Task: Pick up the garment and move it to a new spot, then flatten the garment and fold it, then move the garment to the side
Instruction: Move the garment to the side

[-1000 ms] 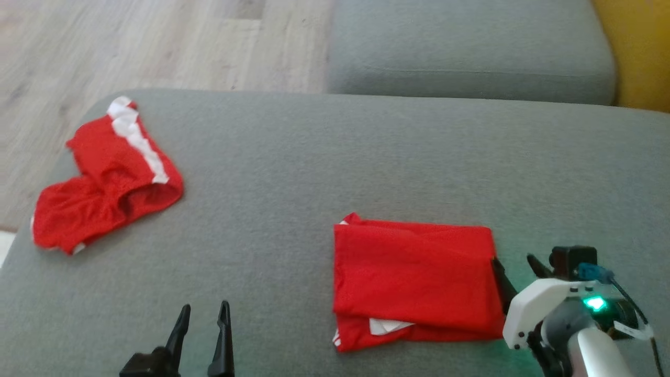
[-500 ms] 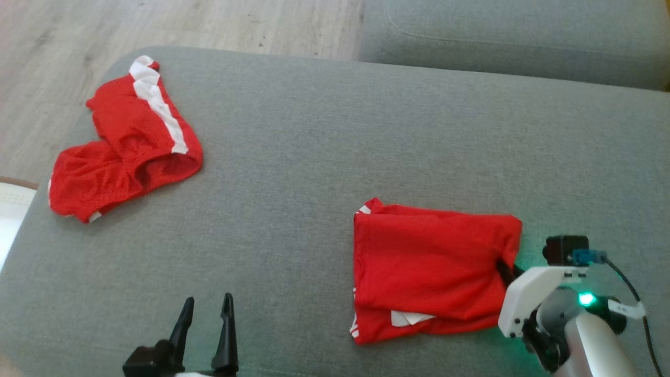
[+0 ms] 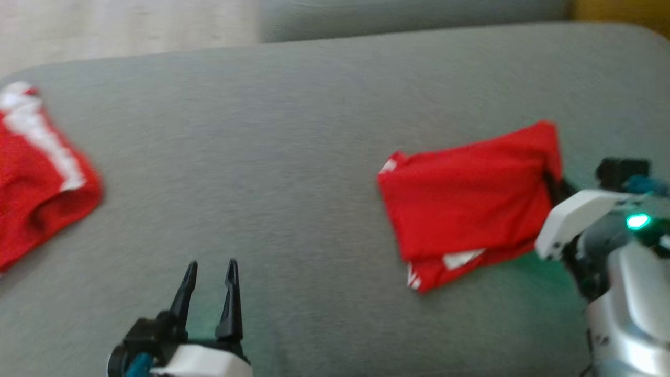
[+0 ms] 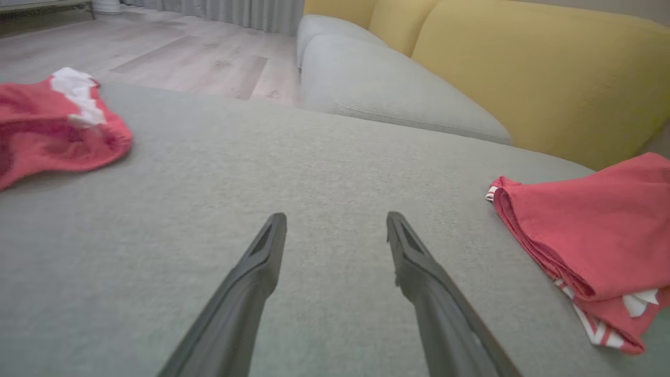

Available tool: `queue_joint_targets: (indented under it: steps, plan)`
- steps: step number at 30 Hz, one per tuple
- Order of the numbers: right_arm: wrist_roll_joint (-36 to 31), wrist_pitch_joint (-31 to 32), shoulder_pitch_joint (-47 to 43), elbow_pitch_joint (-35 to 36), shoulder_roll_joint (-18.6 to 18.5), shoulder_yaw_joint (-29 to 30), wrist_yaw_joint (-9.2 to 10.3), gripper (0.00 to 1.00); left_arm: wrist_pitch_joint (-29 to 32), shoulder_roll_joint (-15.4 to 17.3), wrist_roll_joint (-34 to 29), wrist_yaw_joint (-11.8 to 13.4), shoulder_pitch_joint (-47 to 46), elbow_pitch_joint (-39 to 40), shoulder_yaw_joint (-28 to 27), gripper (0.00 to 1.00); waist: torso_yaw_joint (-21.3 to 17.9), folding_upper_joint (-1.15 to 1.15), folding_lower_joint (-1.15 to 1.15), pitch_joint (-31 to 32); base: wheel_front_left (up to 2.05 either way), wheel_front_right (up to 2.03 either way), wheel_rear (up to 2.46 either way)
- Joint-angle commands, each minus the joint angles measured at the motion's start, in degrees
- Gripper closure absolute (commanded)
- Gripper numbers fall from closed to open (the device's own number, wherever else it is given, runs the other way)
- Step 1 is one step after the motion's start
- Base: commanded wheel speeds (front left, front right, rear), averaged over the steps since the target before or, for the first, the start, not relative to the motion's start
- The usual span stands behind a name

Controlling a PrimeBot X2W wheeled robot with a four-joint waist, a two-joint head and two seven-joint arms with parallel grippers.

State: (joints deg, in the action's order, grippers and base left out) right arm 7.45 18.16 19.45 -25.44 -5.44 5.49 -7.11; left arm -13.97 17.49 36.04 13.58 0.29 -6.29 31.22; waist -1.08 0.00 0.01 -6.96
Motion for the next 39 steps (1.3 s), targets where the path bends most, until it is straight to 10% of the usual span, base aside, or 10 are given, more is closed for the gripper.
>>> queue_joint_targets:
  steps: [1,14,39]
  plan:
    - [-0.5,-0.2,3.4,2.9,-1.4,-0.4,-0.37,1.00,-0.4,0.8,-0.9,0.0,-3.7,2.2,-2.3,0.00,-8.7,0.00,-0.01,-4.0,0.00,0.00,0.00]
    - [0.4,-2.7,7.7,2.9,-1.3,1.1,-0.37,1.00,2.8,1.7,-2.9,-0.7,-9.8,3.4,-0.6,0.00,-20.6,0.00,-0.01,-7.8,0.00,0.00,0.00]
    - [-2.9,-7.1,25.5,-11.2,-11.9,5.2,-0.37,1.00,4.1,4.5,-2.6,1.0,-9.7,6.3,-1.8,0.00,-10.8,0.00,-0.01,-11.5,0.00,0.00,0.00]
